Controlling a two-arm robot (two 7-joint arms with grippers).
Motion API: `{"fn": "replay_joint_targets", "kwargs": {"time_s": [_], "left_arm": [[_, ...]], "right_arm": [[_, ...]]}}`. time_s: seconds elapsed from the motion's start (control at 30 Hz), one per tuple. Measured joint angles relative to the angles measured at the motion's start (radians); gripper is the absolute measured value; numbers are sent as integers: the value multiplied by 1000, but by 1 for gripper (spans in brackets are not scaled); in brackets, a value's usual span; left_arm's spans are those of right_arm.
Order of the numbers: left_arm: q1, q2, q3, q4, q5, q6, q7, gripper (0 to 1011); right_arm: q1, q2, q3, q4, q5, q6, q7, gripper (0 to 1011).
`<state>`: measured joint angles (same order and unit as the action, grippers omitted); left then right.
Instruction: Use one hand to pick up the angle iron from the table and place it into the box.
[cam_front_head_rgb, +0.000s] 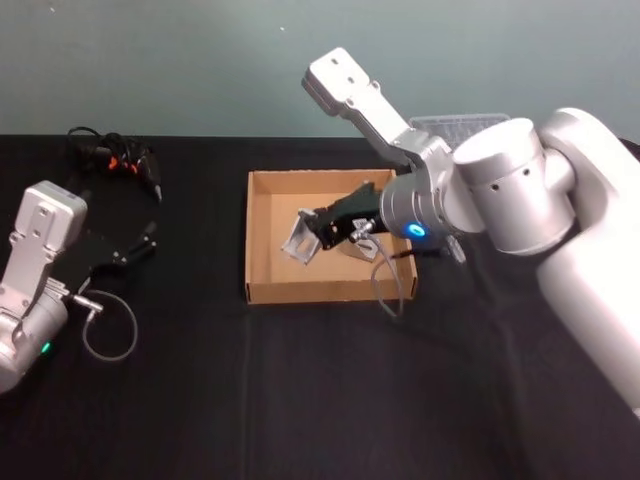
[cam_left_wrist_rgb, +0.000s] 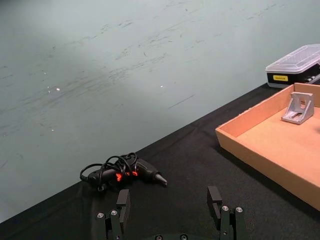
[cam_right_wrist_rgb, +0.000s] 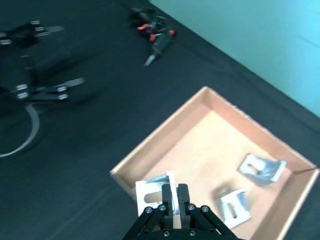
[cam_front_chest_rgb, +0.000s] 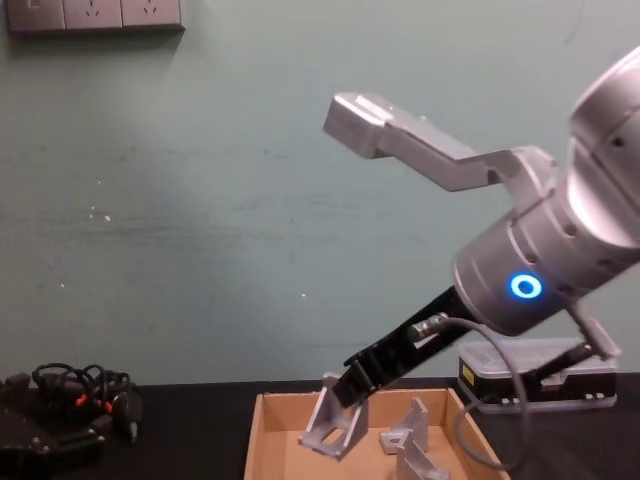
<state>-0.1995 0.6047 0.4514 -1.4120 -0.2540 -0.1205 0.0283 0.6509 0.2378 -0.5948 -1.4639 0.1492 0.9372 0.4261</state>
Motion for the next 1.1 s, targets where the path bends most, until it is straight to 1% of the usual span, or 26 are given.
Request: {"fn": "replay_joint_targets", "kwargs": {"time_s": [0.1,0.13,0.23,0.27,0.3,0.33,0.47,0.5,0.57,0.8,0.9,1.1], "left_arm": [[0,0,0,0,0,0,0,1011],[0,0,0,0,0,0,0,1011],[0,0,0,0,0,0,0,1011],[0,0,0,0,0,0,0,1011],[0,0,0,0,0,0,0,1011],[0,0,0,0,0,0,0,1011],[0,0,0,0,0,0,0,1011],[0,0,0,0,0,0,0,1011],[0,0,0,0,0,0,0,1011],[0,0,0,0,0,0,0,1011],[0,0,0,0,0,0,0,1011],[0,0,0,0,0,0,0,1011]], "right_arm": [[29,-21,-9,55,-20,-15,-9,78],[44,-34,-14,90,-30,-24,-14,78],[68,-57,-20,145,-46,-41,-23,78],[81,-71,-21,180,-55,-53,-30,78],[86,-77,-21,195,-59,-59,-33,78],[98,-92,-21,228,-67,-71,-40,78],[115,-119,-17,291,-79,-95,-54,78],[123,-133,-11,323,-83,-107,-62,78],[129,-151,0,364,-85,-124,-72,78],[127,-184,28,434,-94,-178,-96,78],[120,-192,42,453,-95,-200,-103,78],[112,-203,61,477,-99,-227,-103,79]]}}
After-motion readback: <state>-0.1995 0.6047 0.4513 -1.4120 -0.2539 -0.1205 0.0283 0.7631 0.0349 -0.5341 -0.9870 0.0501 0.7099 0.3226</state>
